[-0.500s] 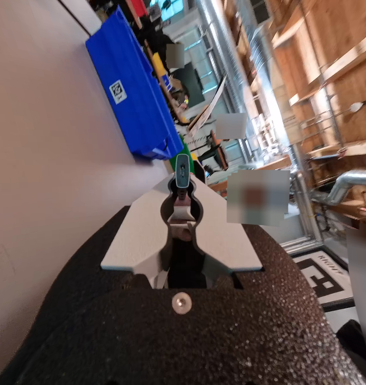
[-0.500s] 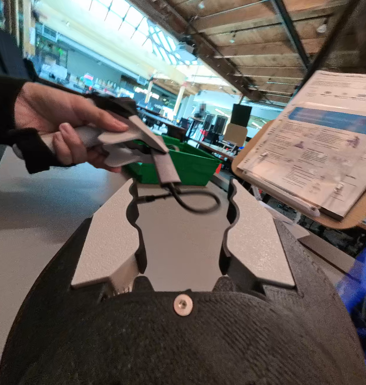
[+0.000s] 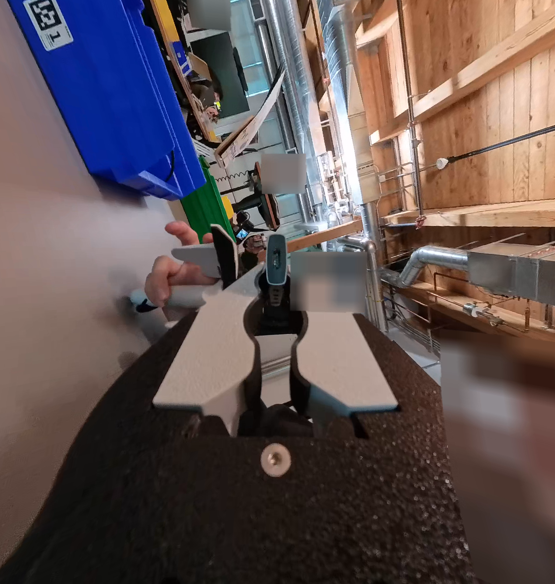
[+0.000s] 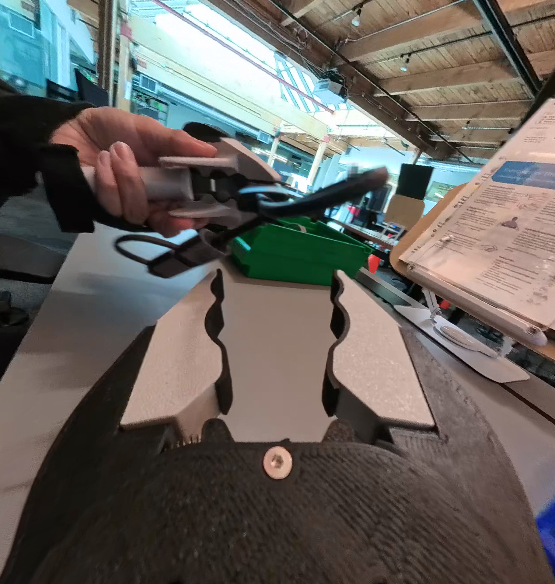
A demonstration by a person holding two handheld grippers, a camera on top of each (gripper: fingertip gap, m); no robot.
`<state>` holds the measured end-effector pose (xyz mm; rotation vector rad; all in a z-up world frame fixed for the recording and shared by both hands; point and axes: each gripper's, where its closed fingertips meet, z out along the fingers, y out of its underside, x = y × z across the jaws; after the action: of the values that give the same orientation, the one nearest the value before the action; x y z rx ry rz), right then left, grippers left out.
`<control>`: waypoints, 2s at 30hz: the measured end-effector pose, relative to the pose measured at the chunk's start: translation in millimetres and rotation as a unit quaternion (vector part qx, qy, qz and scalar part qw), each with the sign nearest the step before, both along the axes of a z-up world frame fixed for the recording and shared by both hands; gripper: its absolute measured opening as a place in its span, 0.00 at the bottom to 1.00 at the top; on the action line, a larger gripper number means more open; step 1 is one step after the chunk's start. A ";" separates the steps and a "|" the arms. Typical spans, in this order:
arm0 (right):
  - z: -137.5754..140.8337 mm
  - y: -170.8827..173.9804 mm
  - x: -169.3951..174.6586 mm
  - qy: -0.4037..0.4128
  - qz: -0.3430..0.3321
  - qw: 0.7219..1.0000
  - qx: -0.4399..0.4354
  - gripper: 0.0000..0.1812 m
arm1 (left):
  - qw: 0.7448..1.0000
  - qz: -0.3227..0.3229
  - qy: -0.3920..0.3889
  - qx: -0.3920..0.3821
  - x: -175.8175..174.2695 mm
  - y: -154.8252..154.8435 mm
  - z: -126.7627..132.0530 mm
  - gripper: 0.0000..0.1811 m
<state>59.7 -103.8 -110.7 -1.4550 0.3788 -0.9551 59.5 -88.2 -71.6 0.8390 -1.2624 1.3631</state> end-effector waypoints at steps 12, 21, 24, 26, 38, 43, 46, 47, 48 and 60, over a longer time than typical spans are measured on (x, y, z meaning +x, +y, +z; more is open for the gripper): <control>15.2 9.3 -13.0 -0.003 0.050 0.998 0.047 0.22 | 0.999 0.021 -0.024 0.039 4.3 -4.5 -10.7 0.03; 27.6 8.1 -1.9 -0.014 0.002 0.993 0.113 0.21 | 0.999 0.048 -0.009 0.019 10.5 -10.1 -4.3 0.03; 21.0 13.6 2.1 -0.022 -0.017 0.996 0.081 0.25 | 0.999 0.047 -0.009 0.018 9.3 -11.8 -4.8 0.03; 21.2 15.2 1.5 -0.030 -0.024 0.997 0.072 0.24 | 0.999 0.049 -0.008 0.022 10.0 -13.5 -9.0 0.03; 22.8 11.8 6.4 -0.027 -0.061 0.994 0.085 0.12 | 0.994 0.109 -0.002 0.019 25.5 -12.8 -18.2 0.05; 19.3 10.6 10.0 0.002 -0.063 0.993 0.099 0.12 | 0.993 0.116 -0.014 0.024 28.5 -13.4 -21.7 0.05; 21.0 10.4 9.4 0.024 -0.040 0.990 0.132 0.12 | 0.993 0.113 -0.016 0.013 28.1 -12.5 -20.3 0.06; 21.5 9.5 9.1 0.034 -0.026 0.988 0.152 0.12 | 0.993 0.115 -0.028 0.013 27.8 -11.7 -20.1 0.07; 22.8 7.8 8.4 0.040 -0.014 0.984 0.173 0.12 | 0.991 0.120 -0.049 0.014 27.8 -10.5 -19.2 0.08; 26.6 -26.8 13.5 0.044 -0.043 0.967 0.247 0.12 | 0.881 0.292 -0.364 0.084 71.6 69.9 24.3 0.16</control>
<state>73.2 -130.6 -84.1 -1.0311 0.6970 -0.7920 131.1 -18.3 -47.3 0.8993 -1.8026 2.2143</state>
